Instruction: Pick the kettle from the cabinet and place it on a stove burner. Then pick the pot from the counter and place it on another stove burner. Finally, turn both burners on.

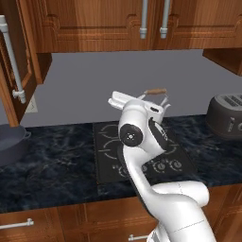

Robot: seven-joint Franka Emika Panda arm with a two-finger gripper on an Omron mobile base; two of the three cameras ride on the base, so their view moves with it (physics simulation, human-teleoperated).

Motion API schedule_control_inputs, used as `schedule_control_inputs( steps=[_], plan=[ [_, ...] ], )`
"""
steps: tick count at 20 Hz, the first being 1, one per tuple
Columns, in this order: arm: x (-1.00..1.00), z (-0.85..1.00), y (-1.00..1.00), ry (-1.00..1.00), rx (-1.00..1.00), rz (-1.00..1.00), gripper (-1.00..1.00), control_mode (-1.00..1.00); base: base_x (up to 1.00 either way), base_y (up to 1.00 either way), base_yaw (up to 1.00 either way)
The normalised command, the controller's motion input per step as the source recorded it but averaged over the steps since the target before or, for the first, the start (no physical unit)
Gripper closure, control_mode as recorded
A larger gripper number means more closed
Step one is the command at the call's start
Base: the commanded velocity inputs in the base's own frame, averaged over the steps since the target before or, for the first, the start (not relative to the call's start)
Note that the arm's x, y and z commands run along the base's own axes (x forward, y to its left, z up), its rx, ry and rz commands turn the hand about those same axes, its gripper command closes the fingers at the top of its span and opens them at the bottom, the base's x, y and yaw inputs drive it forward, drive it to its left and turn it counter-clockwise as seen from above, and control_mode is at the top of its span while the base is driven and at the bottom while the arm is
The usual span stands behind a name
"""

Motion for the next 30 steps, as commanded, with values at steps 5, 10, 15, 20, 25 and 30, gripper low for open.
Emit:
schedule_control_inputs(
  steps=[5, 10, 15, 20, 25, 30],
  plan=[
    [0.32, -0.3, 0.0, 0.01, 0.0, 0.0, 1.0, -1.0, 0.0, 0.0, 0.0],
    [0.34, -0.29, 0.0, 0.0, 0.0, 0.0, 1.0, -1.0, 0.0, 0.0, 0.0],
    [0.43, -0.25, 0.05, 0.0, 0.0, -0.03, 1.0, -1.0, 0.0, 0.0, 0.0],
    [0.35, -0.2, 0.06, 0.01, 0.0, 0.0, 1.0, -1.0, 0.0, 0.0, 0.0],
    [0.42, -0.2, 0.17, 0.0, 0.0, -0.02, 1.0, -1.0, 0.0, 0.0, 0.0],
    [0.38, -0.18, 0.17, 0.0, 0.0, -0.04, 1.0, -1.0, 0.0, 0.0, 0.0]
  ],
)
